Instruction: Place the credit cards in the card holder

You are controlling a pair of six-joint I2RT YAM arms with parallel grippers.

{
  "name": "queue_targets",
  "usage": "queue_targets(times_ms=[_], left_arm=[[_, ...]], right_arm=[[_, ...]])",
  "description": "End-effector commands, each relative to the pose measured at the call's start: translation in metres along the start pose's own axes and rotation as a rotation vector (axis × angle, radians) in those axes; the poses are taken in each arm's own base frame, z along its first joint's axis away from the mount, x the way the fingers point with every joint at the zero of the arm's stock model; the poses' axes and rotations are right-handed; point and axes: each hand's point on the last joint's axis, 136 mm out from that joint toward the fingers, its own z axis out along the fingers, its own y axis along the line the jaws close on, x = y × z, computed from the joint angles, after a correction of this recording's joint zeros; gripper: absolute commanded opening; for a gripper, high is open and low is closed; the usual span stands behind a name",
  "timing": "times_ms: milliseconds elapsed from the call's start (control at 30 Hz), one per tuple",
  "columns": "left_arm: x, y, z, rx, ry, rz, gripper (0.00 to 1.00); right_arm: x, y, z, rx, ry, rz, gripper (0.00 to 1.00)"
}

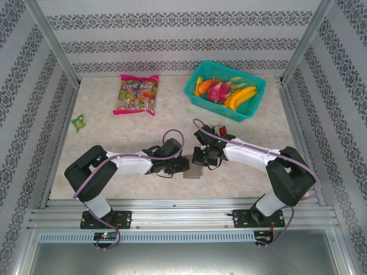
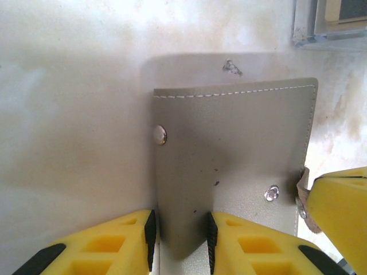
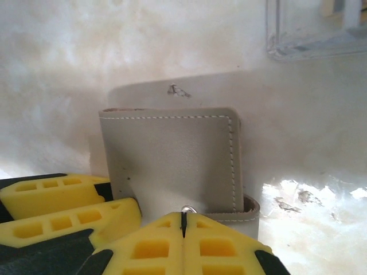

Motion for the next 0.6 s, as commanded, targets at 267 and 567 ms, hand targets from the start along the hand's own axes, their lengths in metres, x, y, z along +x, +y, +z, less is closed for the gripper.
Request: queue_targets(times_ms=[267, 567], left_arm=[[0.011, 0.006, 0.007, -0.021, 0.046, 0.035, 0.33], [0.012, 0.006, 0.010, -0.017, 0.054, 0.030, 0.33]], right_arm=[[0.000, -0.002, 0.011, 0.027, 0.028, 0.018, 0.00], [0.006, 0.002, 0.023, 0.017, 0.055, 0.008, 0.00]])
